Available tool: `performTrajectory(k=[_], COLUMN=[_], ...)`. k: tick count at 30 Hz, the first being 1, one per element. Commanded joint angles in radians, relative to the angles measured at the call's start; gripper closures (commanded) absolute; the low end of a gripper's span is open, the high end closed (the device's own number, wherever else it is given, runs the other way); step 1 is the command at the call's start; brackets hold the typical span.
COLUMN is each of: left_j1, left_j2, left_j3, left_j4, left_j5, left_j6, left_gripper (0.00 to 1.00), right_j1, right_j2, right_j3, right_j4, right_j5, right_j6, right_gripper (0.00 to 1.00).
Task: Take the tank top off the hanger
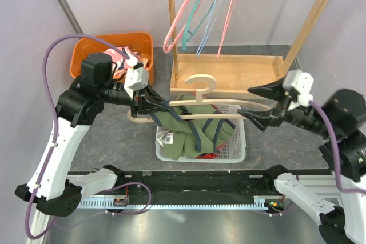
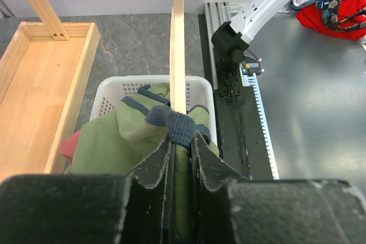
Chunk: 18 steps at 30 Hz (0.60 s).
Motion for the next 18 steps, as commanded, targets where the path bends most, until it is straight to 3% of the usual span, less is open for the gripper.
performTrajectory(k=[1,9,12,15,18], left_j1=[-0.003,-0.004,-0.004,-0.004,-0.006], left_j2=[-0.016,-0.012,-0.012,-0.007,-0.004], left_j3=[0.048,0.056,0.060,0.063,0.056], left_j4=[-0.006,-0.006,-0.006,-0.006,0.015], left_j5=[0.059,0.069,0.058,0.038,-0.011], left_j6=[0.041,0.042,0.044,0.055,0.053], left_gripper=[0.94,0.94,0.94,0.94,0.95], right_j1=[0.006,0.013,0.013,0.013,0.015], right_j2=[0.058,0.052,0.055,0.046,0.020], right_j3=[-0.003,-0.034,-0.039,-0.051,-0.094], right_j4=[-0.075,-0.095,-0.090,-0.075,-0.054], right_j5=[-0.133,-0.147,-0.157,-0.183,-0.207], right_j6=[-0.028,-0.036,-0.024,0.007,0.055], right_gripper=[0.28,0.41,0.56,0.85,1.00])
